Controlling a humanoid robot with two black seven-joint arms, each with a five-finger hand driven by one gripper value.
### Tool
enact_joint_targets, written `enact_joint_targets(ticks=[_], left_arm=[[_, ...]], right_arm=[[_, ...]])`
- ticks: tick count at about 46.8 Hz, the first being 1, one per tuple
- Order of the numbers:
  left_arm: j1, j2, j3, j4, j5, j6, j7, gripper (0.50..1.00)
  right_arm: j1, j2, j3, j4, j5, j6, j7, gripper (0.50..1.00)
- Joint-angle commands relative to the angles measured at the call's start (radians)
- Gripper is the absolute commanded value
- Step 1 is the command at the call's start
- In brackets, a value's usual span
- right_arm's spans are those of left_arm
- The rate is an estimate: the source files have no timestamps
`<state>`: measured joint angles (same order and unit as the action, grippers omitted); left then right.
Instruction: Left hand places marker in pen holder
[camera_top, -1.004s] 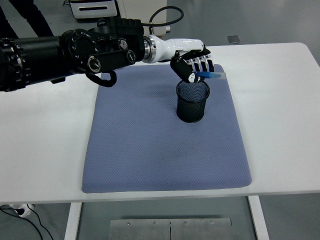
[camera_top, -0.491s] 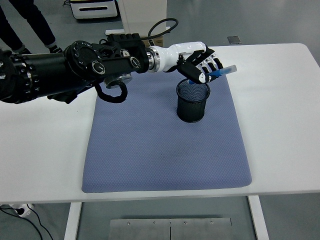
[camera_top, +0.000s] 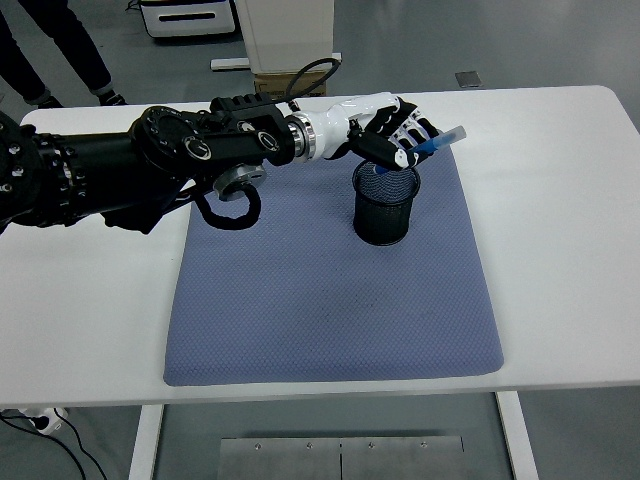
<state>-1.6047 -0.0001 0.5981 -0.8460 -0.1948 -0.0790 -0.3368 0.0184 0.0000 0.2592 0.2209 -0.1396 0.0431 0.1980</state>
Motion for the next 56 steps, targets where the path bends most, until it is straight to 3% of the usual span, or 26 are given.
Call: enact_joint_targets(ticks=[1,7,13,18,26,27,36,56], left_arm=[[0.000,0.003,-0.003,0.001,0.000,0.001,-0.024,0.815],[-0.001,0.012,-0.038,0.001,-0.003,-0.001,-0.047,0.909],[0.002,0.017,-0.064,0.001,-0.006,0.001,-0.047,0.935],[0.012,0.069,-0.099,-0.001,-0.021,0.001,-0.051,1.000],[0.068,0.178,-0.224,0.001,-0.011,-0.002,-0.051,1.000],[0.097,0.219,-0.259,0.010,0.001,-0.004,-0.051,1.000],[0.172,0.288,-0.320,0.099,0.021,-0.007,-0.054,1.000],[0.535,0.462,-0.655,0.142,0.021,-0.008,-0.110,1.000]], right_arm=[[0.000,0.000,0.000,0.000,0.000,0.000,0.000,1.000],[0.000,0.000,0.000,0.000,0.000,0.000,0.000,1.000],[0.000,0.000,0.000,0.000,0.000,0.000,0.000,1.000],[0.000,0.000,0.000,0.000,0.000,0.000,0.000,1.000],[0.000,0.000,0.000,0.000,0.000,0.000,0.000,1.000],[0.000,0.000,-0.002,0.000,0.000,0.000,0.000,1.000],[0.000,0.000,0.000,0.000,0.000,0.000,0.000,1.000],[0.000,0.000,0.000,0.000,0.000,0.001,0.000,1.000]])
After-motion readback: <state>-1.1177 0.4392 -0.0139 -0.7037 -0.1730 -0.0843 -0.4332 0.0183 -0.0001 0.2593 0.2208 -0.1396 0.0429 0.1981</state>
